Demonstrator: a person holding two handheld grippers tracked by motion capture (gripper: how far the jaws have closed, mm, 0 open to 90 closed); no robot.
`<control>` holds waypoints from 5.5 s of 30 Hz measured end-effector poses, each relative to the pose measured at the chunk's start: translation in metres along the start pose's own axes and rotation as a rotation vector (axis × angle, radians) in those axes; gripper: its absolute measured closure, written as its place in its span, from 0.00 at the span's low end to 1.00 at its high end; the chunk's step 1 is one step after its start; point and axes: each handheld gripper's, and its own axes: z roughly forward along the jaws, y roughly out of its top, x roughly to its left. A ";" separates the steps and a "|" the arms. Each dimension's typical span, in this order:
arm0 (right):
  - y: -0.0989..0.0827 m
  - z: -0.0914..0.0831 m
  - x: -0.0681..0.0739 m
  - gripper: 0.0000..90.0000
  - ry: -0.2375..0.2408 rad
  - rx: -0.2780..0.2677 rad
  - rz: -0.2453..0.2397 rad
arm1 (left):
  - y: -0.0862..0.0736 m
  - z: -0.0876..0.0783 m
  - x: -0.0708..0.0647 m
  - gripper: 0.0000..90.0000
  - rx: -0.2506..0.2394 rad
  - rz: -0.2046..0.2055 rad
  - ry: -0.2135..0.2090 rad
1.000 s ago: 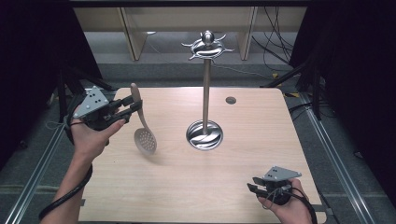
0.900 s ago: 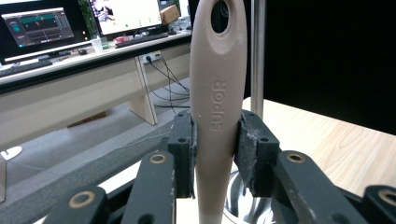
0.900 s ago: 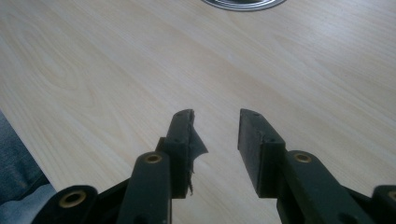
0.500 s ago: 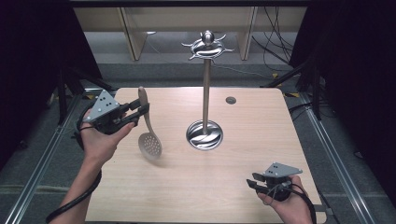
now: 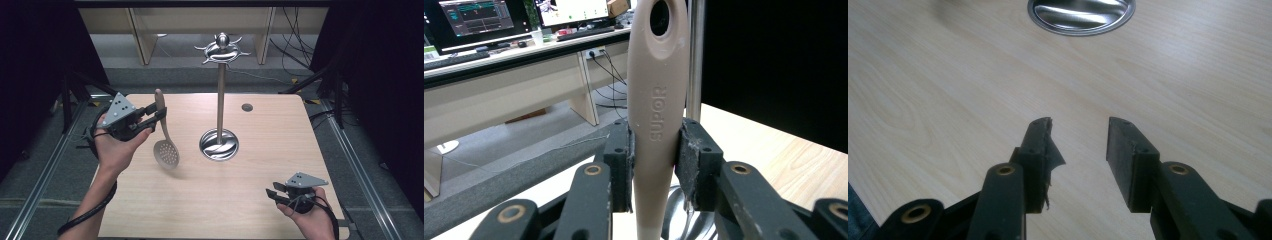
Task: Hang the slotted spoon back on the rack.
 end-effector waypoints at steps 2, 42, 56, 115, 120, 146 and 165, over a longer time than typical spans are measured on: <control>0.000 0.000 -0.001 0.69 0.002 -0.004 -0.003 | 0.001 0.002 -0.001 0.76 0.000 -0.004 -0.002; 0.000 0.001 -0.003 0.64 -0.005 -0.029 -0.007 | 0.021 0.026 -0.016 0.76 -0.009 -0.004 -0.030; 0.000 0.001 -0.003 0.64 -0.001 -0.037 -0.007 | 0.029 0.034 -0.019 0.76 -0.009 -0.001 -0.040; 0.000 -0.001 -0.004 0.63 -0.007 -0.048 -0.007 | 0.052 0.059 -0.027 0.76 -0.022 0.010 -0.061; 0.000 -0.001 -0.004 0.63 -0.009 -0.047 -0.004 | 0.054 0.062 -0.027 0.76 -0.019 0.014 -0.064; 0.000 -0.002 0.000 0.63 0.002 -0.030 0.040 | 0.065 0.073 -0.032 0.76 -0.015 0.014 -0.078; 0.000 -0.001 -0.001 0.63 0.000 -0.039 0.021 | 0.067 0.080 -0.029 0.76 0.000 -0.009 -0.081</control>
